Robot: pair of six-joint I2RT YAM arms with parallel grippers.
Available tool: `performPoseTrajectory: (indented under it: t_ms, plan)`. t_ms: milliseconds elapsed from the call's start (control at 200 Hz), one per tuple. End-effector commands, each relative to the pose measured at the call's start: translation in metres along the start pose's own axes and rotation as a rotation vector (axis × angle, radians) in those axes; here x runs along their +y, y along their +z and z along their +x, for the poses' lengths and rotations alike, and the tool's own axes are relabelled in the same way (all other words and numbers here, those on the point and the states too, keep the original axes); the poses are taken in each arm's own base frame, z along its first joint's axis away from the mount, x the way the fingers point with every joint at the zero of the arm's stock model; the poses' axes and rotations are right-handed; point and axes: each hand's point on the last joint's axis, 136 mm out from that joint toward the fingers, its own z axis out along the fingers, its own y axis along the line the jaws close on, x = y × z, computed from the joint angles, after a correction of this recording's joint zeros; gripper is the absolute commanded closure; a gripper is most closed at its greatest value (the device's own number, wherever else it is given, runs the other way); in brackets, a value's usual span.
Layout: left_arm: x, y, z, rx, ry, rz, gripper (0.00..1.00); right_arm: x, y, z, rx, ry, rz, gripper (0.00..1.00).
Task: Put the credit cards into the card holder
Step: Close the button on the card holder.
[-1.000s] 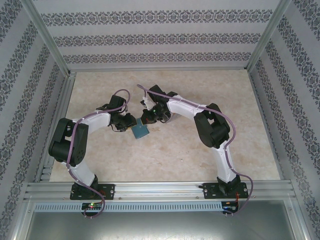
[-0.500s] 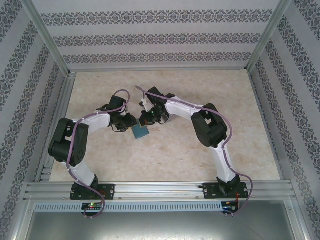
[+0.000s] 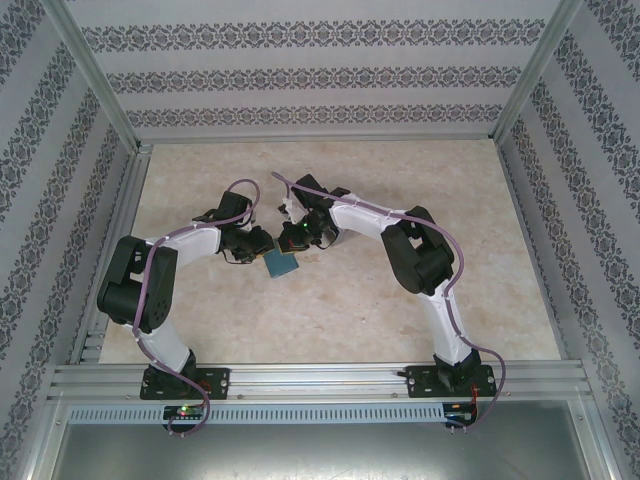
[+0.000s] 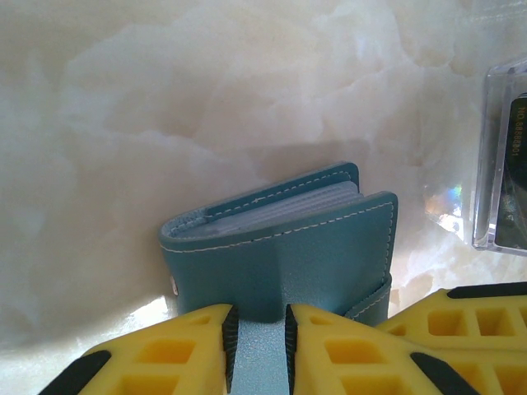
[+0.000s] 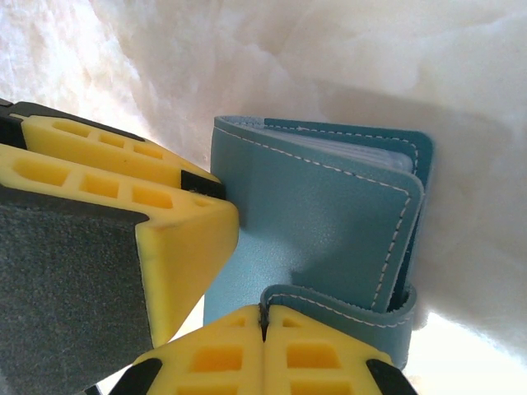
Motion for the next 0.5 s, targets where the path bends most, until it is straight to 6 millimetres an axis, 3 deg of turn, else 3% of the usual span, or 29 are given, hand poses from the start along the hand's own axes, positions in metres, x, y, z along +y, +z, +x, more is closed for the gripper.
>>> performPoseTrajectory:
  t_ms: [0, 495]
  plan:
    - [0.010, 0.017, 0.015, 0.044, -0.015, -0.026, 0.74, -0.001, 0.016, 0.012, 0.044, -0.012, 0.006, 1.00]
    - [0.012, 0.018, 0.016, 0.048, -0.017, -0.026, 0.74, -0.022, 0.033, 0.026, 0.091, -0.010, 0.098, 1.00]
